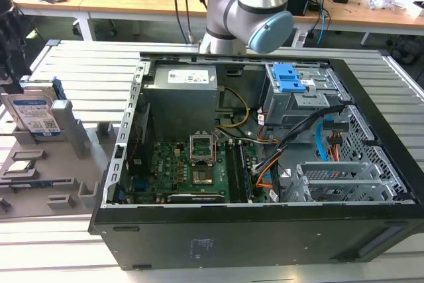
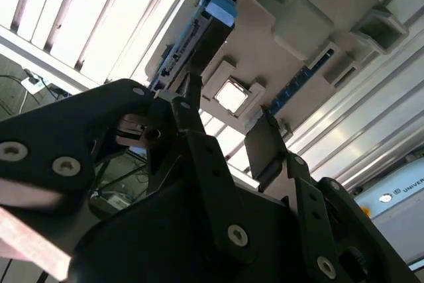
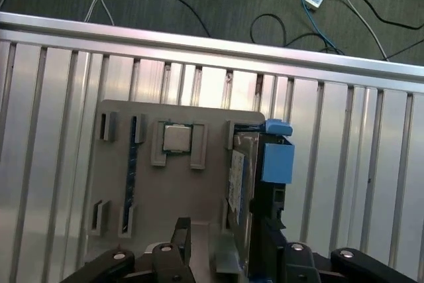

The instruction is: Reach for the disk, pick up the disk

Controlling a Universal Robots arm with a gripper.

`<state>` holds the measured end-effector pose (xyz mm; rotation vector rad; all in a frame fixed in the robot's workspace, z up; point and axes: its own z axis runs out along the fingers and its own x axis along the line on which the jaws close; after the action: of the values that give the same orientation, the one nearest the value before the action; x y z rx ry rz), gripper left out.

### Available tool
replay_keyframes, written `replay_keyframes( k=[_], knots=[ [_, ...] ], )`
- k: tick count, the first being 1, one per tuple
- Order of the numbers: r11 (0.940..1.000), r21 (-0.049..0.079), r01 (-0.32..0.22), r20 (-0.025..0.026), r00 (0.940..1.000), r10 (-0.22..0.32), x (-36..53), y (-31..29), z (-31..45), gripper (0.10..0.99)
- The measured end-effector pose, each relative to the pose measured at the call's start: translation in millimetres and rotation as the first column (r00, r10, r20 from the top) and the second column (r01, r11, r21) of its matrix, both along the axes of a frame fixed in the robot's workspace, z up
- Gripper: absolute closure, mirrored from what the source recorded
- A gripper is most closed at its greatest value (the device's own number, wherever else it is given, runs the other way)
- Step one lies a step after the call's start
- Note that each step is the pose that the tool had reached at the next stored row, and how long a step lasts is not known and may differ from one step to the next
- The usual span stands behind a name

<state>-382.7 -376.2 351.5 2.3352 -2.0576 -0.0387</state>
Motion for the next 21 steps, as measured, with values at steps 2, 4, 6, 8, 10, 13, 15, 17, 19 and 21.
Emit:
replay_keyframes(
  k=[2, 4, 6, 8, 10, 13, 15, 17, 19, 21],
  knots=[
    [1.0, 0.0, 0.0, -0.0001, 1.0, 0.0, 0.1, 8.0, 0.1, 0.545],
    [1.0, 0.0, 0.0, 0.0, 1.0, 0.0, 0.0, 22.7, 0.0, 0.545],
    [1.0, 0.0, 0.0, -0.0001, 1.0, 0.0, -2.5, 29.2, -0.3, 0.545],
    [1.0, 0.0, 0.0, -0.0001, 1.0, 0.0, -6.6, 30.8, -0.6, 0.545],
    [1.0, 0.0, 0.0, 0.0, 1.0, 0.0, -14.5, 32.6, -1.1, 0.545],
    [1.0, 0.0, 0.0, -0.0001, 1.0, 0.0, -18.4, 32.8, -1.2, 0.545],
    [1.0, 0.0, 0.0, 0.0, 1.0, 0.0, -20.5, 32.8, -1.6, 0.545],
    [1.0, 0.0, 0.0, 0.0, 1.0, 0.0, -21.5, 32.9, -2.0, 0.545],
    [1.0, 0.0, 0.0, 0.0, 1.0, 0.0, -22.0, 32.9, -2.4, 0.545],
    [1.0, 0.0, 0.0, -0.0001, 1.0, 0.0, -22.5, 33.0, -2.7, 0.545]
  ],
)
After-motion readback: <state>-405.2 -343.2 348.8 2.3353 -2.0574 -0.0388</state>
